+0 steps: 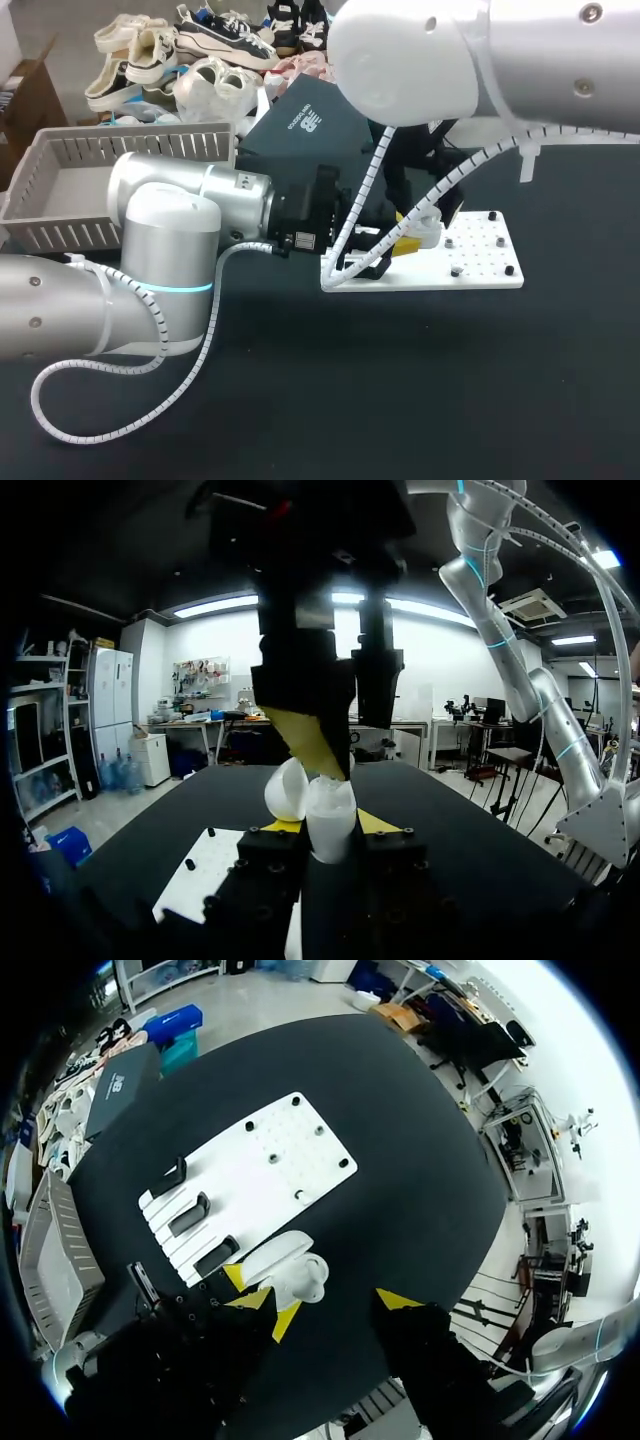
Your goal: Pick up each earbud case from the left stands, insert the matching earbuds, close the lid, and place the case in the box.
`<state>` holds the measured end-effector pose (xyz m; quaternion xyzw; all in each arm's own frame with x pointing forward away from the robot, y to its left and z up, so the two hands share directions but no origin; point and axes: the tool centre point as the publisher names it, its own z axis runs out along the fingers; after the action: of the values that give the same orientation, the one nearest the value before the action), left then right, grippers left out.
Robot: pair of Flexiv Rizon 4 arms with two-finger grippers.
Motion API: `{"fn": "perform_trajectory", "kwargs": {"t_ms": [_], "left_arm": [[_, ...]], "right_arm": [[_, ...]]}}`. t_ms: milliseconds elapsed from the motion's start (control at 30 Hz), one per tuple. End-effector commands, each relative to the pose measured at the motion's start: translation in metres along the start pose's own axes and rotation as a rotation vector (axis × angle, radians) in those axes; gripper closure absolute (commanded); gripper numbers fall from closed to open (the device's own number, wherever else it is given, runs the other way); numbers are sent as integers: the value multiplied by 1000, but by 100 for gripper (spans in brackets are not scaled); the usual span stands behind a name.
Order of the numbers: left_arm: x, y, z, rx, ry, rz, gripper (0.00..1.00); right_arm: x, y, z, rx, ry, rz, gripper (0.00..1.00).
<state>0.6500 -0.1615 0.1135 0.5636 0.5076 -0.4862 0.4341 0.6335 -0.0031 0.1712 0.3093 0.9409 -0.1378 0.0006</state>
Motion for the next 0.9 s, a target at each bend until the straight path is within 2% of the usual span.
{"fn": "perform_trajectory", "kwargs": {"t_ms": [33,333,467,900], "left_arm": [[0,0,0,-1,0,0,100],[0,0,0,-1,0,0,100],[0,0,0,-1,0,0,100],[0,0,0,-1,0,0,100]], "right_arm": [[7,-13,-2,-29,-3,-6,34],[12,-20,6,-34,49,-36,13],[11,-21,9,-32,56,-33,6],[1,-26,15,-21,65,-3,1]]}}
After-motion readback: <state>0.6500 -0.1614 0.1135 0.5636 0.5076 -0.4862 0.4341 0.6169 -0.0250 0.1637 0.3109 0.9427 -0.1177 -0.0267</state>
